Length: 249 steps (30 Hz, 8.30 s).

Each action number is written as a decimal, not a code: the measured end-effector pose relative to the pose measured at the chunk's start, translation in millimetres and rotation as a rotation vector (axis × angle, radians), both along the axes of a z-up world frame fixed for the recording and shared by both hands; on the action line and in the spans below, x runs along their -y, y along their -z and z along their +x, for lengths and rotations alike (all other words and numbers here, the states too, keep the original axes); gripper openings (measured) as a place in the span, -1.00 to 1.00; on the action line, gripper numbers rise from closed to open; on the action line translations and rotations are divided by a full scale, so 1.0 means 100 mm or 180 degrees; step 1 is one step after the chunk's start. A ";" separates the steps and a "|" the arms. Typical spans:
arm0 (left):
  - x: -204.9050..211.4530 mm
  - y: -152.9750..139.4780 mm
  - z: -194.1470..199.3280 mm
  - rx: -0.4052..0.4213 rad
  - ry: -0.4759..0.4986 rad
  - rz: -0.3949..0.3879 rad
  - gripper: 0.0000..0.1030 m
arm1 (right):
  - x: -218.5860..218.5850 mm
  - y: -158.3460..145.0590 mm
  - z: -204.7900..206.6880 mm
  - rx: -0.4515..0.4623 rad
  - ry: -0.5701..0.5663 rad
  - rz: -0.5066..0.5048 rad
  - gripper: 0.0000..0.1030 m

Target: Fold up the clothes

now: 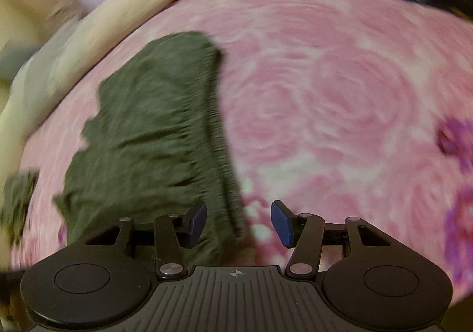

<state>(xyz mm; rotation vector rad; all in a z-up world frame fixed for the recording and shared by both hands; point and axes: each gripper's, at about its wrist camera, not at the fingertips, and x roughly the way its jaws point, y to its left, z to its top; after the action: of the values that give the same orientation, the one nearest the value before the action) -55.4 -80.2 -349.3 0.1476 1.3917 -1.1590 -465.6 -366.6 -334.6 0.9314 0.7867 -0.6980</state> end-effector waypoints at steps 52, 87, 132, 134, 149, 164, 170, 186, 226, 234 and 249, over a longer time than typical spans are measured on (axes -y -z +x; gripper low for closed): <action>-0.12 -0.01 -0.16 0.0045 0.0167 0.0205 -0.77 | -0.28 0.58 0.03 0.0545 0.1297 0.1804 -0.94; -0.01 -0.30 -0.66 0.1123 0.1154 0.0089 -0.66 | -1.21 0.05 1.19 -0.0849 -0.3226 -0.1440 0.49; 0.04 -0.12 -0.26 0.0561 0.1108 0.0413 -1.00 | -1.02 0.03 0.77 -0.0725 -0.2838 -0.0499 0.27; 0.08 -0.21 -0.14 0.0557 0.1139 0.0467 -0.93 | -0.77 -0.06 0.65 -0.0650 -0.2336 -0.0253 0.27; 2.50 -0.38 1.11 0.0547 0.0717 -0.0377 -0.13 | 1.47 0.03 0.77 -0.0016 0.0177 0.0022 0.27; 4.74 0.55 1.71 -0.0795 0.0742 0.0077 -0.16 | 2.79 0.48 1.72 0.0669 0.0230 0.0359 -0.03; 4.82 0.28 1.54 -0.0773 0.0979 -0.0611 -1.00 | 2.89 0.48 1.97 0.0626 -0.0099 0.0237 -0.95; 4.88 0.50 1.51 -0.0366 0.0880 -0.0372 -0.20 | 2.71 0.34 1.62 0.0478 0.0533 -0.0207 0.49; 2.56 -0.10 1.41 0.1051 -0.0206 0.0162 -0.93 | 1.80 0.17 1.19 -0.0216 0.0950 -0.0329 0.48; 3.87 0.36 1.76 -0.0401 0.0164 -0.0393 -0.30 | 2.08 0.21 1.22 -0.0210 0.1010 -0.0366 0.48; 4.75 0.16 1.02 0.1180 0.1175 -0.0529 -0.95 | 2.24 0.32 1.30 -0.0323 0.0835 -0.0506 0.48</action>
<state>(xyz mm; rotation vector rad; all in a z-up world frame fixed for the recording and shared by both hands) 46.6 -554.8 -365.4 0.4914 0.9579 -1.4605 -335.9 -590.7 -366.9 0.8672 0.6927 -1.0291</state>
